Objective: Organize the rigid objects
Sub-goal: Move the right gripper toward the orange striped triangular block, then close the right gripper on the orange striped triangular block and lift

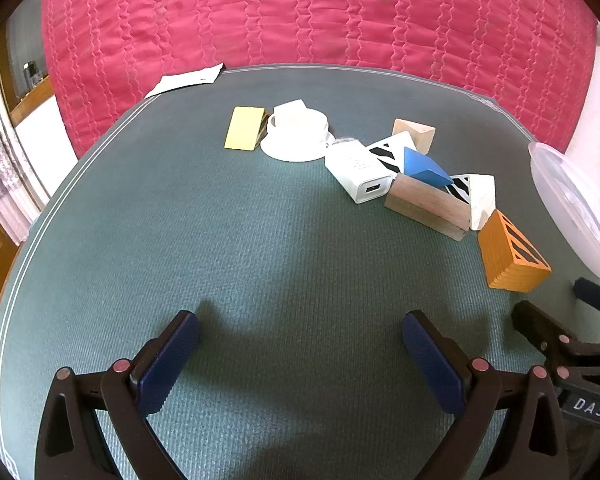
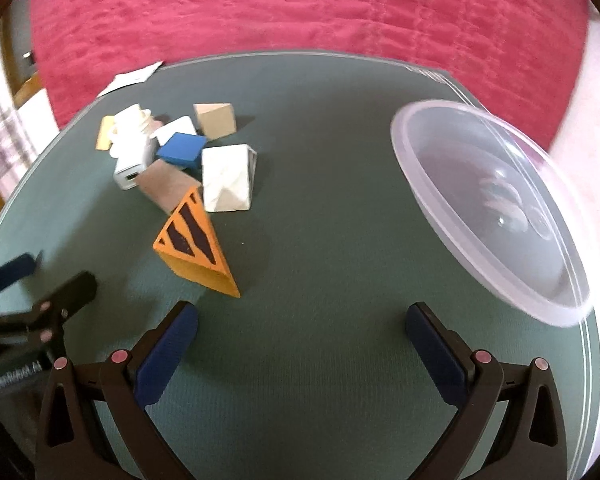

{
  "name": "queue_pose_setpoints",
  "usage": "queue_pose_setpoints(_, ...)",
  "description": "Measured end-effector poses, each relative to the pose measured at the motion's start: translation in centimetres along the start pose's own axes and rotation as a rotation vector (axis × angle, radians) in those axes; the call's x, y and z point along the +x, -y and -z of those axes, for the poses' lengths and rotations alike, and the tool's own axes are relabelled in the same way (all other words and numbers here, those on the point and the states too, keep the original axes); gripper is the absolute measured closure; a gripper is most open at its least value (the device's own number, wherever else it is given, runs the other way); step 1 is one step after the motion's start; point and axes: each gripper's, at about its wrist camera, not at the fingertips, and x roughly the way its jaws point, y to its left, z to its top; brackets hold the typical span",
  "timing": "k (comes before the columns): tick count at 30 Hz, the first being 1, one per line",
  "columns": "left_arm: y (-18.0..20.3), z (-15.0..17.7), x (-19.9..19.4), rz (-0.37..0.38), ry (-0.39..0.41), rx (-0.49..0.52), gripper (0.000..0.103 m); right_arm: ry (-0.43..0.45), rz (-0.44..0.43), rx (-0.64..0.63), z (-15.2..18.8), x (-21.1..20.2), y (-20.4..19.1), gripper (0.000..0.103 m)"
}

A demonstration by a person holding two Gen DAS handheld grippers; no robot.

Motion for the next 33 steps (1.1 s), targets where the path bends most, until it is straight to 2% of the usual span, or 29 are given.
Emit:
queue_pose_setpoints(5, -0.2, 0.1, 0.1, 0.007, 0.001, 0.007, 0.0, -0.016, -0.035, -0.063, 0.6, -0.3, 0.0, 0.0)
queue_pose_setpoints(12, -0.1, 0.1, -0.1, 0.014, 0.0, 0.016, 0.0, -0.012, -0.039, -0.067, 0.4, -0.4, -0.3, 0.0)
queue_pose_setpoints(15, -0.2, 0.0, -0.1, 0.025, 0.001, 0.012, 0.0, -0.005, -0.104, -0.069, 0.3, -0.7, -0.5, 0.002)
queue_pose_setpoints(17, -0.4, 0.0, -0.1, 0.03, 0.002, 0.004, 0.0, -0.003, -0.147, -0.082, -0.1, -0.9, -1.2, 0.013)
queue_pose_setpoints(19, -0.6, -0.1, -0.2, 0.036, 0.005, -0.008, 0.0, -0.005, -0.164, -0.103, -0.5, -0.8, -1.7, 0.019)
queue_pose_setpoints(23, -1.7, -0.1, -0.3, -0.027, 0.008, -0.086, 0.0, -0.002, -0.164, -0.137, -1.5, -0.1, -2.6, 0.031)
queue_pose_setpoints(26, -2.7, -0.1, -0.4, -0.044, 0.018, -0.149, 0.0, 0.005, -0.192, -0.139, -2.1, 0.2, -3.1, 0.038)
queue_pose_setpoints(30, -2.7, -0.2, -0.3, -0.051, 0.017, -0.148, 0.0, 0.02, -0.194, -0.153, -2.4, 0.4, -3.7, 0.046)
queue_pose_setpoints(33, -2.8, -0.2, -0.2, -0.05, 0.016, -0.146, 0.0, 0.038, -0.17, -0.172, -2.2, 0.4, -4.1, 0.058)
